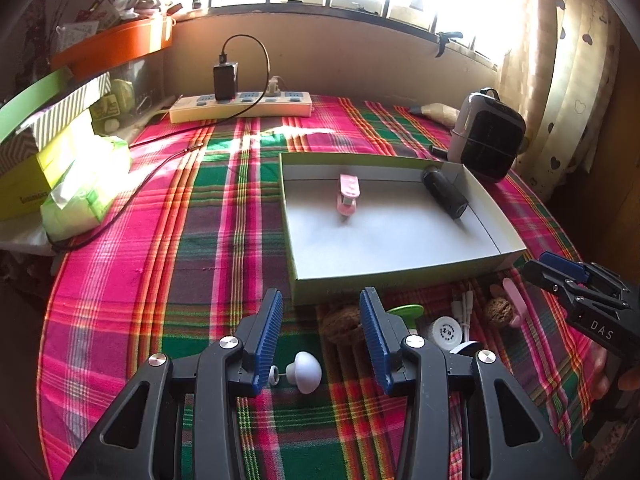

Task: Organize objects
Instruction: 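Withdraw both open tools from the white box back toward the remaining objects, then reach the right tool toward the pink eraser block while the left tool reaches toward the white mushroom knob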

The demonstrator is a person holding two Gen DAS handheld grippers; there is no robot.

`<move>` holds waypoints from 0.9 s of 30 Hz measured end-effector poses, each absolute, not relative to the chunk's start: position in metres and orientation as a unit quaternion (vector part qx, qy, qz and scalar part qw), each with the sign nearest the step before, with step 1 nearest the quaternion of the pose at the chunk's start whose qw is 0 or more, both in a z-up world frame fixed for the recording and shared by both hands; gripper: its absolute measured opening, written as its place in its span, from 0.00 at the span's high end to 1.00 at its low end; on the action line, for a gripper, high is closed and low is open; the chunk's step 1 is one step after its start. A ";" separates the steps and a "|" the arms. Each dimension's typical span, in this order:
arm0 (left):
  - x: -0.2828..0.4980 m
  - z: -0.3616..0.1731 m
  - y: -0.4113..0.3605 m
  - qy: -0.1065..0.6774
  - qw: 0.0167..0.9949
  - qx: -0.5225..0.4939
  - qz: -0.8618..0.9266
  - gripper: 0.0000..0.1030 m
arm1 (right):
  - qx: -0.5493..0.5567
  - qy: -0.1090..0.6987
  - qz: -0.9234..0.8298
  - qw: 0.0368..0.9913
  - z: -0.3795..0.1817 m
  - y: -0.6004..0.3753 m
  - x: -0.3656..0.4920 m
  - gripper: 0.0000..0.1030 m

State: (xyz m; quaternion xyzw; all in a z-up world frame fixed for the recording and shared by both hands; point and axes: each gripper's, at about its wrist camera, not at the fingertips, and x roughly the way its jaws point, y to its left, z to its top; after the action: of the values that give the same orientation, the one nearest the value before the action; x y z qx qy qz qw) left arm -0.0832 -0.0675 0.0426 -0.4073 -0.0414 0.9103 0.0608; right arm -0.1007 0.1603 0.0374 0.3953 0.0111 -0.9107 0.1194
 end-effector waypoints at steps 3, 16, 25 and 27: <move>-0.078 0.040 -0.071 -0.050 0.063 -0.406 0.910 0.62 | 0.394 0.011 -0.911 0.119 0.036 0.163 -0.097 0.57; -0.070 0.021 -0.077 -0.037 0.064 -0.424 0.902 0.62 | 0.398 -0.001 -0.909 0.120 0.026 0.172 -0.085 0.57; -0.068 0.011 -0.078 -0.041 0.068 -0.438 0.896 0.62 | 0.407 -0.003 -0.905 0.127 0.019 0.172 -0.084 0.57; -0.068 0.010 -0.078 -0.039 0.064 -0.439 0.895 0.62 | 0.407 -0.002 -0.904 0.128 0.019 0.171 -0.084 0.57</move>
State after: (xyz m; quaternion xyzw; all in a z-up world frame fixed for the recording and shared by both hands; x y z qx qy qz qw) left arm -0.0684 -0.0776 0.0097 -0.4391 -0.0392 0.8953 0.0642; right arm -0.0840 0.1714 0.0191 0.4074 -0.0016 -0.9043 0.1276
